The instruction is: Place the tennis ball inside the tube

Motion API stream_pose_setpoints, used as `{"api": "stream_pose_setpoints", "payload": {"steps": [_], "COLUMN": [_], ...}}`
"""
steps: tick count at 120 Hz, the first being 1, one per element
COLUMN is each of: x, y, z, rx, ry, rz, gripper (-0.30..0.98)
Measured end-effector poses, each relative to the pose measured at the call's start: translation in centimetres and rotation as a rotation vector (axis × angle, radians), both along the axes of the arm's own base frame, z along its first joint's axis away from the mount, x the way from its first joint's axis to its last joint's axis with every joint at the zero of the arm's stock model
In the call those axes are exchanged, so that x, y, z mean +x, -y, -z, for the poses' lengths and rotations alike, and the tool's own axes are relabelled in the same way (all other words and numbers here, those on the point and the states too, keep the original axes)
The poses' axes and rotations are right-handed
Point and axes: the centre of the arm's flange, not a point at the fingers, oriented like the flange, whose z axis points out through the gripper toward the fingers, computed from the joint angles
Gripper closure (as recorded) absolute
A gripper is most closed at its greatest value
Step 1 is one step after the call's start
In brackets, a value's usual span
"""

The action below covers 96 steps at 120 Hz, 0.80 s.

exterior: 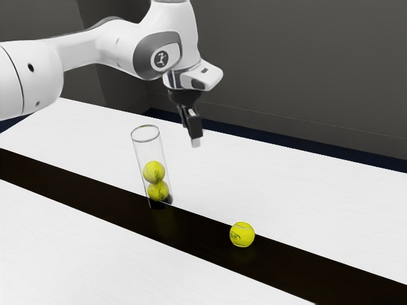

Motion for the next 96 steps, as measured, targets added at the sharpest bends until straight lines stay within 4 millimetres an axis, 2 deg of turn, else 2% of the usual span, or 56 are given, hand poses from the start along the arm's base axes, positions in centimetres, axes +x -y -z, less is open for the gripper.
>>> {"api": "stream_pose_setpoints", "payload": {"steps": [12,32,42,54,81,96], "x": [-0.1,0.2,0.0,-0.6,-2.3,-1.4], "y": [0.5,2.6,3.3,5.4,9.3,9.9], "z": [0.8,5.1,6.8,8.8,15.3,19.2], "rx": [0.012,0.009,-0.05,-0.112,-0.195,-0.246], "ry": [-0.028,-0.109,-0.158,-0.217,-0.276,-0.264], "rz": [0.011,0.036,0.021,0.023,0.029,-0.008], "gripper": [0.01,0.0,0.0,0.0,0.0,0.0]}}
